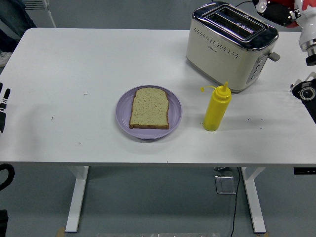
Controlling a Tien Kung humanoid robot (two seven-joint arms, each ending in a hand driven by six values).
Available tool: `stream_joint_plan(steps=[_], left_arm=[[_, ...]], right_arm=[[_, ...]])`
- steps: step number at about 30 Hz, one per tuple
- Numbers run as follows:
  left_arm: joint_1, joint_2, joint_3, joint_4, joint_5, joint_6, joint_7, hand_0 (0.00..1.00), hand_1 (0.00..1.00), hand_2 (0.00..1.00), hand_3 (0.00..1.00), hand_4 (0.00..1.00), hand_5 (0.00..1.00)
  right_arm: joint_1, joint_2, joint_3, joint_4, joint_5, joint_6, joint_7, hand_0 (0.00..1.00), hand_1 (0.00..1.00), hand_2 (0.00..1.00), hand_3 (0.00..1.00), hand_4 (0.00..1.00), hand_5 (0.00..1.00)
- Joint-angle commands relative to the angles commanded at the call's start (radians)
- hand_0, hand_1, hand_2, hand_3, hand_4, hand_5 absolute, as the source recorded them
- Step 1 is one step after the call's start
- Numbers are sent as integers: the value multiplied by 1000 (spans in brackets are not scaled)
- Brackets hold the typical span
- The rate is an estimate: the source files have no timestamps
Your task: Pick up the cup,pour liquid into bread,place the cup on the desk
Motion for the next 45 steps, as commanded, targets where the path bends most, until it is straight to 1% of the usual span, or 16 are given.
stream_joint_plan(steps=[3,6,11,16,22,25,28,30,31,35,37,41,45], left_arm=[[0,0,3,0,0,0,0,811,793,819,735,619,998],[0,0,5,0,-1,1,0,810,793,819,735,620,998],[-1,0,5,0,-3,3,1,810,793,819,735,620,998],[-2,0,3,0,-4,3,0,810,794,819,735,620,998],[-4,0,3,0,-5,3,1,810,794,818,735,621,998],[-4,0,4,0,-5,4,1,810,793,818,735,620,998],[-5,0,6,0,-5,4,1,810,793,818,735,620,998],[-5,0,6,0,-5,4,1,810,793,818,735,620,998],[-5,0,6,0,-5,5,1,810,794,817,735,620,998],[-6,0,6,0,-5,5,1,810,794,817,735,620,998],[-5,0,6,1,-5,5,1,811,794,816,735,620,998],[-5,0,7,1,-5,5,1,811,794,816,735,620,998],[-5,0,7,1,-5,5,1,810,794,816,735,621,998]], right_arm=[[-50,0,45,-3,130,24,28,113,219,336,384,679,79],[-90,-5,68,-5,253,46,44,116,218,336,384,676,80],[-158,-11,105,-16,461,73,53,116,218,336,384,676,80],[-226,-12,150,-44,676,83,63,115,221,336,383,674,86],[-264,-12,183,-96,916,79,80,115,217,334,380,676,91],[-275,-13,189,-124,936,87,88,108,220,329,370,686,104],[-284,-13,190,-156,911,102,106,108,220,329,370,686,104],[-287,-13,183,-172,878,103,122,108,220,329,370,686,104],[-289,-12,176,-179,858,93,132,106,209,324,367,694,118],[-298,-5,145,-192,791,43,183,106,209,324,367,694,118],[-300,-1,134,-195,780,33,198,106,204,321,364,707,138],[-302,12,103,-204,787,27,222,106,204,321,364,707,138],[-298,24,70,-221,795,28,231,106,194,317,362,718,150]])
